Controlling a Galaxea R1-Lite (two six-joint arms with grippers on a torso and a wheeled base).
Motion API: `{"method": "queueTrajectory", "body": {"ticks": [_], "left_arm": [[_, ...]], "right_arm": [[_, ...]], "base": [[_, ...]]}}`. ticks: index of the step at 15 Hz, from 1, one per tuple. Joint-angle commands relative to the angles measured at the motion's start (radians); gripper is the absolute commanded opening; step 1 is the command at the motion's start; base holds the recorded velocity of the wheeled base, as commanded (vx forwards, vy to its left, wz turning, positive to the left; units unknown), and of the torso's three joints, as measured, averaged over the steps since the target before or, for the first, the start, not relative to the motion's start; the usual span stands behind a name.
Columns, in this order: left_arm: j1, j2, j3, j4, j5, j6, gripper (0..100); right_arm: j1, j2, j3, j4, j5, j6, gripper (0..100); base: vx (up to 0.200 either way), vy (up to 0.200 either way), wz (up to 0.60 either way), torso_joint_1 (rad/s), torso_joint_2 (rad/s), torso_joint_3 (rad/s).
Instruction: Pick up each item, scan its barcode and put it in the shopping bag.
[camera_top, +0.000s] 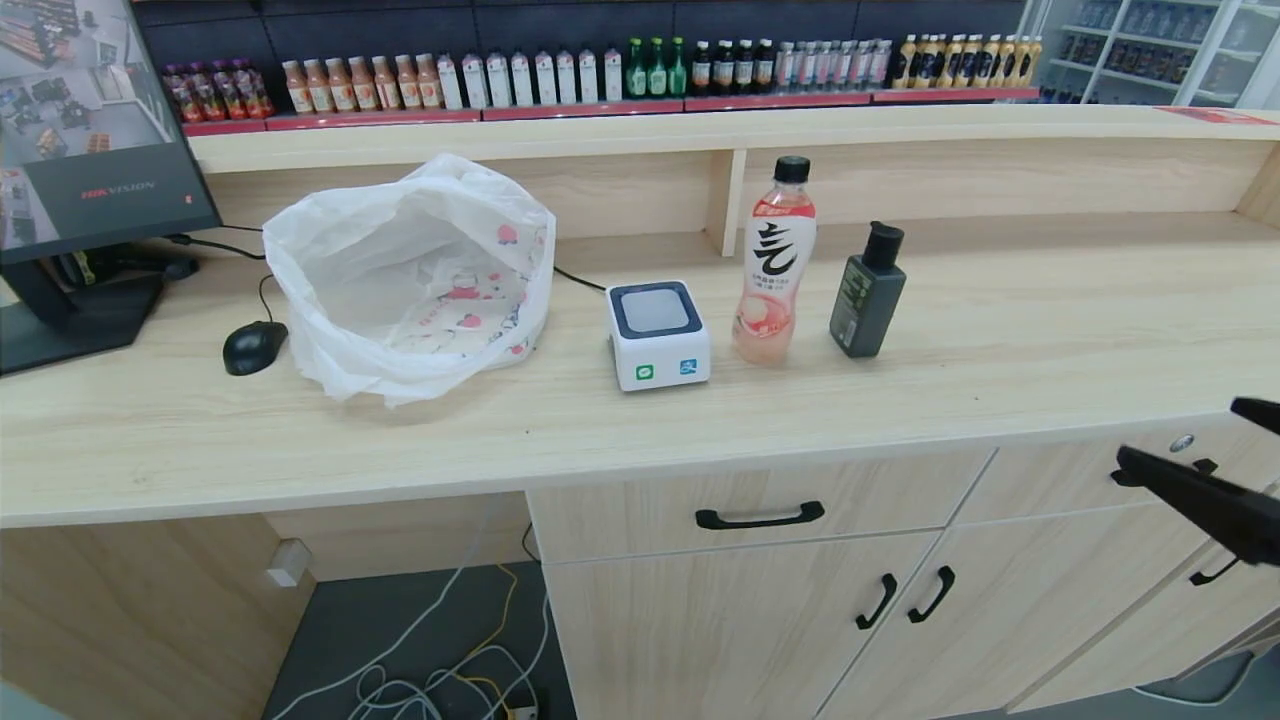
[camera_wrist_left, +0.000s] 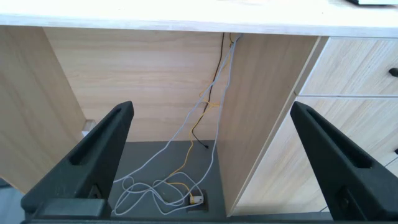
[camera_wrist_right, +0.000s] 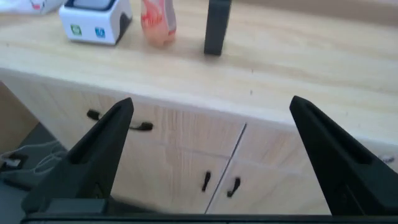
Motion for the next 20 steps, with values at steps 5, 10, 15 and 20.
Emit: {"method": "queueTrajectory", "body": {"ticks": [5, 10, 15, 20], "left_arm": [[-0.002, 0.0, 0.0, 0.0, 0.0, 0.0, 100], [0.0, 0.0, 0.0, 0.0, 0.0, 0.0, 100], [0.0, 0.0, 0.0, 0.0, 0.0, 0.0, 100], [0.0, 0.0, 0.0, 0.0, 0.0, 0.0, 100]], "right_arm": [[0.135, 0.406, -0.092, -0.536, -0.119, -0.019, 100], [0.295, 0.642, -0.261, -0.773, -0.283, 0.014, 100], [0.312, 0.781, -0.381, -0.831, -0.291, 0.03, 100], [0.313, 0.816, -0.476, -0.733, -0.277, 0.027, 100]], "base": [[0.0, 0.0, 0.0, 0.0, 0.0, 0.0], [0.0, 0.0, 0.0, 0.0, 0.0, 0.0], [0.0, 0.0, 0.0, 0.0, 0.0, 0.0], [0.0, 0.0, 0.0, 0.0, 0.0, 0.0]]}}
